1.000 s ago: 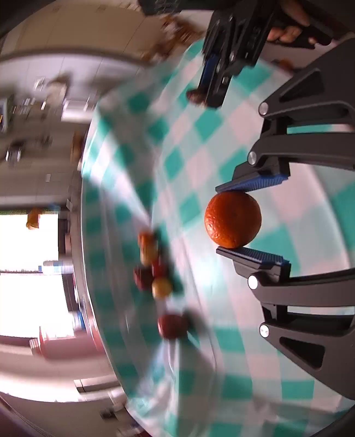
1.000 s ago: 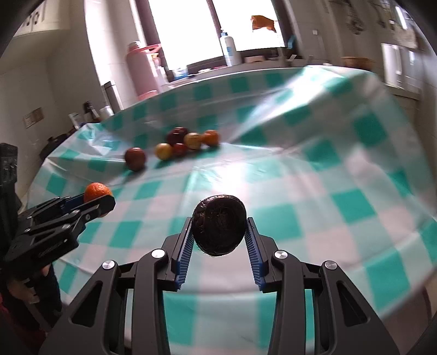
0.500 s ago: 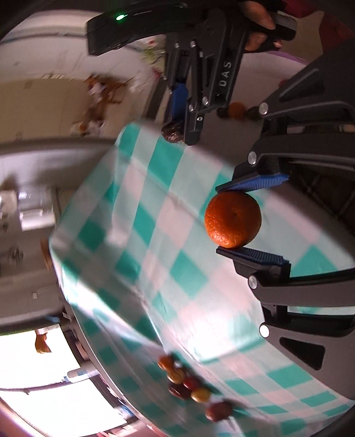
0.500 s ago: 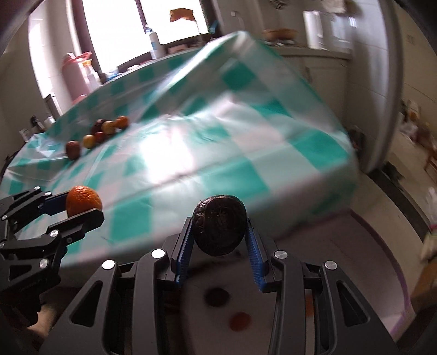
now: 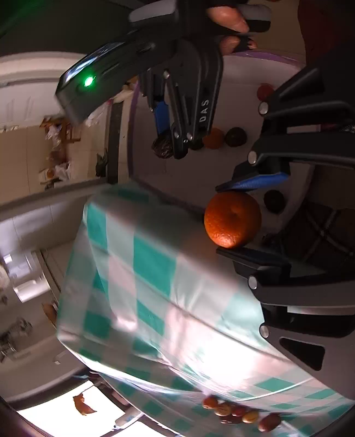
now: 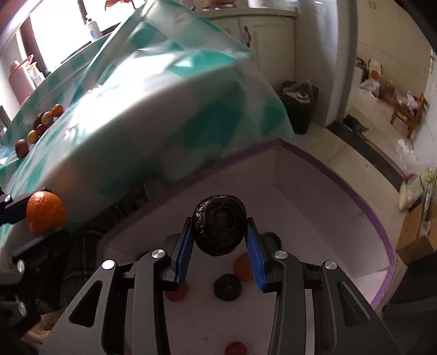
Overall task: Organize fruits
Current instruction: 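Carry the dark brown fruit and the orange off the table toward the bin, then open the right tool over the bin while the left tool releases the orange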
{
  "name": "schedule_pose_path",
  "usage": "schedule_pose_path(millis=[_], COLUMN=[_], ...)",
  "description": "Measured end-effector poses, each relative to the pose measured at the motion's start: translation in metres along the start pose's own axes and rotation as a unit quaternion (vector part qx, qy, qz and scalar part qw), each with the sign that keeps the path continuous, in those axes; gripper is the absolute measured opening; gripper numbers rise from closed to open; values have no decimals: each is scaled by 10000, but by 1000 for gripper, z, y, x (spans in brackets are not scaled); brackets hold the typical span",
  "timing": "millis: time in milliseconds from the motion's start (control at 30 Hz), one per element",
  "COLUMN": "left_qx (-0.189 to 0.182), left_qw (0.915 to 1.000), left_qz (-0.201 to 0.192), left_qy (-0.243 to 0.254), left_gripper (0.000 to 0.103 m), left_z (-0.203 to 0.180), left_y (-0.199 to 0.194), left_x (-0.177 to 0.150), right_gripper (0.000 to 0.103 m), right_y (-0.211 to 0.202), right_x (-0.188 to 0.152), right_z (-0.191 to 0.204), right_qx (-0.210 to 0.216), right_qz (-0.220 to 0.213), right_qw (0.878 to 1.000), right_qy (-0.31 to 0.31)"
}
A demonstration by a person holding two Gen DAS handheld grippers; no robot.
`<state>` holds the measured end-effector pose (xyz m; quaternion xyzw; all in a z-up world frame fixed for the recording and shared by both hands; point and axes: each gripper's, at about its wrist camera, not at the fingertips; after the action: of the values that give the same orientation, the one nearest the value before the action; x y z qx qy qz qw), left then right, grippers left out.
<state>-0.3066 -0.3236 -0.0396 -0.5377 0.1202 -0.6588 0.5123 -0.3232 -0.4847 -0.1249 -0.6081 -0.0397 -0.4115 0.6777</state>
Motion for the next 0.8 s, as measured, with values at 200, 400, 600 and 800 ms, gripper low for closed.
schedule_pose_path(millis=[200, 400, 600, 800], left_qx=[-236, -368, -467, -662], left_qw=[9978, 9940, 9917, 9888], left_qz=[165, 418, 662, 871], left_qy=[594, 943, 998, 1013], left_gripper=[39, 39, 39, 39], left_z=[-44, -67, -72, -82], left_y=[25, 53, 77, 96], left_x=[-1, -10, -16, -18], right_gripper=[38, 38, 38, 38], right_y=[6, 26, 42, 60], right_x=[-14, -29, -32, -34], right_z=[-32, -50, -53, -53], right_qx=[-189, -368, -437, -656], right_qz=[123, 423, 692, 1156], right_qw=[9993, 9967, 9947, 9893], right_qy=[312, 591, 622, 599])
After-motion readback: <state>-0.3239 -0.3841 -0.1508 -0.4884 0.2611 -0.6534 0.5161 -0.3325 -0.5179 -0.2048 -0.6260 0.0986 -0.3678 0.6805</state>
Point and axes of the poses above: each gripper's, at about its wrist camera, not at the fingertips, and y roughly the way its jaws point, z to its left, x to its top, and after that the axes turned 7 degrees about x, right-handed
